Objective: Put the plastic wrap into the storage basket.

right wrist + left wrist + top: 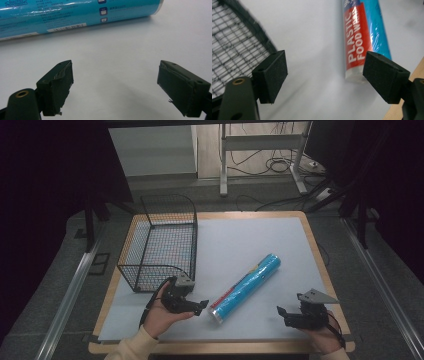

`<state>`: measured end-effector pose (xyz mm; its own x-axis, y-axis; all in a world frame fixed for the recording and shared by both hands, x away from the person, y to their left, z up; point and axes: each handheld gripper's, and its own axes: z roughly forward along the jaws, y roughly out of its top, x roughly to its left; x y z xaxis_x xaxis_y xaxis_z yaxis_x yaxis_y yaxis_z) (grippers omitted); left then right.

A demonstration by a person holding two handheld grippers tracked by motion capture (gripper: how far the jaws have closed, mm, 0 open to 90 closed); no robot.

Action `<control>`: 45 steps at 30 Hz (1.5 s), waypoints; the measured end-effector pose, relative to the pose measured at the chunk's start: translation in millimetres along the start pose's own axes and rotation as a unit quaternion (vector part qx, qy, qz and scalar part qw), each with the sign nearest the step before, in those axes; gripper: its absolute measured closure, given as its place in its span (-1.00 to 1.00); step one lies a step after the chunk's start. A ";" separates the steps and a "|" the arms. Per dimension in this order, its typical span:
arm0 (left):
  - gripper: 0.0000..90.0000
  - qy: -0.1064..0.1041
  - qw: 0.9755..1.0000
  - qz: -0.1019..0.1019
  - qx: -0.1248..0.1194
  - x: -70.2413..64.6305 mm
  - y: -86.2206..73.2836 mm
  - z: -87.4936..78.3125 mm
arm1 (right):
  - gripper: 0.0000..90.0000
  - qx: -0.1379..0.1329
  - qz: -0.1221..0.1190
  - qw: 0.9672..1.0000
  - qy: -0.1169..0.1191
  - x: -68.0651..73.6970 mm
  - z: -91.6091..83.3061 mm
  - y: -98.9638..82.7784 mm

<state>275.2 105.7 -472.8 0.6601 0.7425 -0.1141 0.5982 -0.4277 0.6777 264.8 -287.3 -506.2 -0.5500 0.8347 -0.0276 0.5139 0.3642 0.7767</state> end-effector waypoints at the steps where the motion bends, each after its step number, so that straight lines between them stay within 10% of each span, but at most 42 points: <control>1: -0.56 -0.001 1.000 0.002 -0.004 -2.8 4.3 0.0 | -0.69 -0.002 -0.002 1.000 -0.001 0.5 -0.1 0.0; 45: -0.59 -0.026 0.999 0.042 0.012 -26.1 68.6 30.5 | -0.68 0.016 -0.002 1.000 -0.008 -0.2 3.7 -2.7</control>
<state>312.8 41.2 -445.4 0.7315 0.6751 -0.0956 0.5493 -0.5004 0.6692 265.9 -286.9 -510.6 -0.5408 0.8402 -0.0404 0.5328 0.3793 0.7565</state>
